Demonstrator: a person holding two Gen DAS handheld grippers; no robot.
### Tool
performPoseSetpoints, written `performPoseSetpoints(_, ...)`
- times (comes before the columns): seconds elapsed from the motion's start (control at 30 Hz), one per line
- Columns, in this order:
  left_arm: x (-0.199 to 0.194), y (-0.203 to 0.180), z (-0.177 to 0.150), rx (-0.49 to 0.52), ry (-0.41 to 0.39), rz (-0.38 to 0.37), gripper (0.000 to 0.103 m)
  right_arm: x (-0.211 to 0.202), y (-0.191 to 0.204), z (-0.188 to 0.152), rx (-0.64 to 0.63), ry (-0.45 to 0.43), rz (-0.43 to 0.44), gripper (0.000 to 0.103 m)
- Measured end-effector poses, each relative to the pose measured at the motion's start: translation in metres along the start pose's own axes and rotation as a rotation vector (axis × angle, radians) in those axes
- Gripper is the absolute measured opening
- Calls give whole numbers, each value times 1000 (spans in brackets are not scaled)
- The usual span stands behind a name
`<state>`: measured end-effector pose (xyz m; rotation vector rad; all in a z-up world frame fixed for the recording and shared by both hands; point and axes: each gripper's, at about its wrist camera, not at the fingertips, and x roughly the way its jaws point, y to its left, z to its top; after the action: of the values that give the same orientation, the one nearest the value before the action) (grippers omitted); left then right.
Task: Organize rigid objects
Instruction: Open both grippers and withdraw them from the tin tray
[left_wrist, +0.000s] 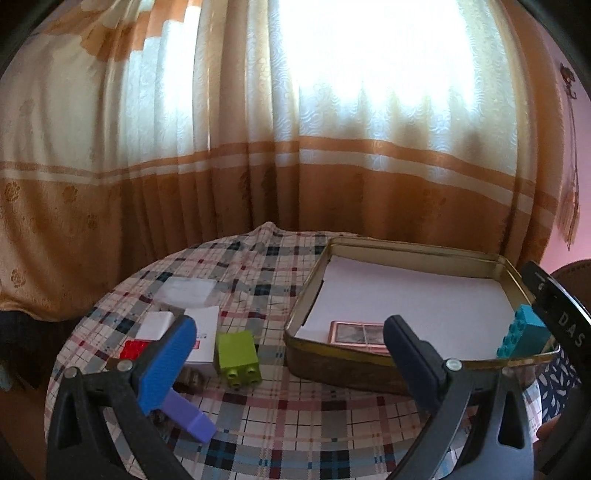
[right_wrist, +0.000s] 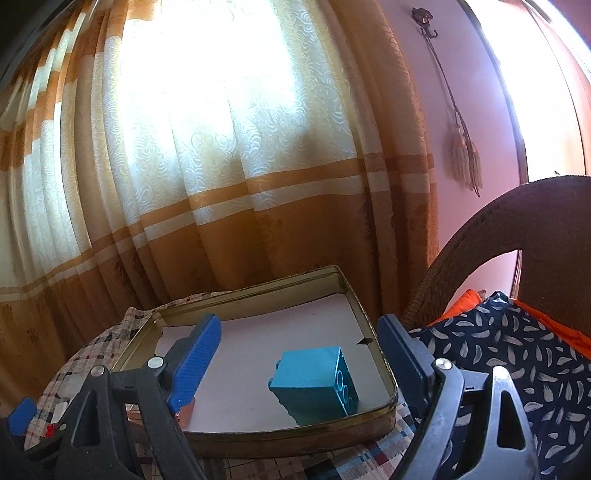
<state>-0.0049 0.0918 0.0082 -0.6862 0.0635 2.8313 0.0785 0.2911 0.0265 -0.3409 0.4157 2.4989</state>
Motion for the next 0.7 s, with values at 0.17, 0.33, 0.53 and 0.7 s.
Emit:
performPoseSetpoints(0.17, 4, 3, 0, -15, 15, 4, 103, 1, 2, 0, -11, 1, -1, 88)
performPoseSetpoints(0.33, 3, 1, -1, -9, 11, 3, 103, 1, 2, 0, -12, 1, -2, 88)
performPoseSetpoints(0.53, 2, 3, -1, -8, 18, 18, 103, -1, 3, -1, 2, 7, 15, 88)
performPoseSetpoints(0.7, -5, 14, -1, 12, -6, 37, 103, 1, 2, -3, 29, 50, 43, 88)
